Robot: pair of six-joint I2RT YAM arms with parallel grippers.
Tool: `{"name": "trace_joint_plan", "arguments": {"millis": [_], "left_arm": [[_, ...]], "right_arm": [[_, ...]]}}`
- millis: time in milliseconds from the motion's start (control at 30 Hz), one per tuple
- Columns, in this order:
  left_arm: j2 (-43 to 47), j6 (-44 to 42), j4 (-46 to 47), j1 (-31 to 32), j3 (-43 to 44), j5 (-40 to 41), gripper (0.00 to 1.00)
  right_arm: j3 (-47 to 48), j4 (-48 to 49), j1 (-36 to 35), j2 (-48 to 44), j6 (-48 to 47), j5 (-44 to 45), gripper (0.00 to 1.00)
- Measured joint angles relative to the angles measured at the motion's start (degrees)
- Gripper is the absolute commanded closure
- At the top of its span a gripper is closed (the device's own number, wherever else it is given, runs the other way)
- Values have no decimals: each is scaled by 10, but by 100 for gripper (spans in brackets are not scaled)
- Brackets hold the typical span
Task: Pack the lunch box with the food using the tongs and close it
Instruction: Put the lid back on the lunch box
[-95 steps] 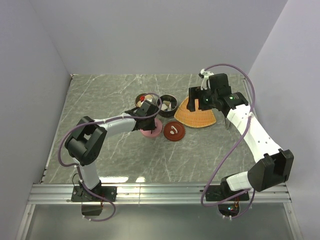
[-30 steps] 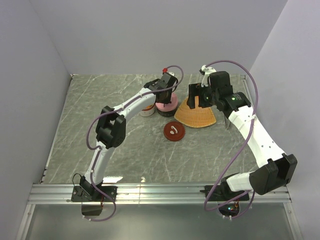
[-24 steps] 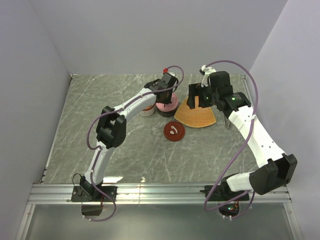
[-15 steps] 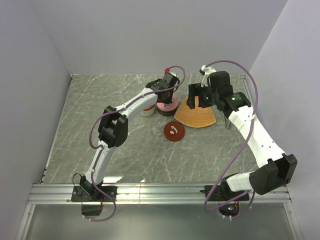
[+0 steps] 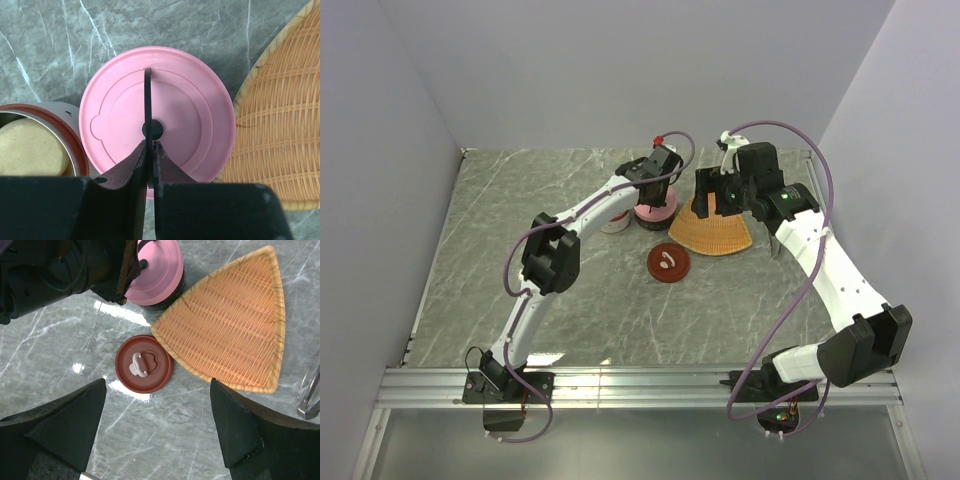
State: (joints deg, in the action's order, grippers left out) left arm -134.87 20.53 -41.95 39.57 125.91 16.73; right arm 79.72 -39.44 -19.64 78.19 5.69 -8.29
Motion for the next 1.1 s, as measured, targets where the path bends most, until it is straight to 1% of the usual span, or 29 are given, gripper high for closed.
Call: {"name": "trace_joint_plan", "arguments": {"millis": [367, 467, 500, 567, 600, 700, 900, 1100], "left_arm": [[-10, -19, 5, 13, 5, 12, 78], [-10, -18, 5, 13, 5, 13, 73], [-10, -18, 6, 13, 5, 13, 68], [-10, -18, 6, 13, 5, 16, 64], [-10, -17, 7, 13, 5, 17, 60], [-10, -14, 14, 14, 3, 19, 50], [5, -10, 47, 14, -29, 24, 46], [25, -3, 76, 14, -67, 32, 45]], "right_arm": [[0, 0, 0, 1, 2, -2, 9], [0, 0, 0, 3, 3, -2, 9], [0, 0, 0, 3, 3, -2, 9], [0, 0, 0, 5, 4, -2, 9], [0, 0, 0, 7, 4, -2, 9], [0, 0, 0, 9, 4, -3, 9], [0, 0, 0, 9, 4, -4, 9], [0, 0, 0, 9, 4, -4, 9]]}}
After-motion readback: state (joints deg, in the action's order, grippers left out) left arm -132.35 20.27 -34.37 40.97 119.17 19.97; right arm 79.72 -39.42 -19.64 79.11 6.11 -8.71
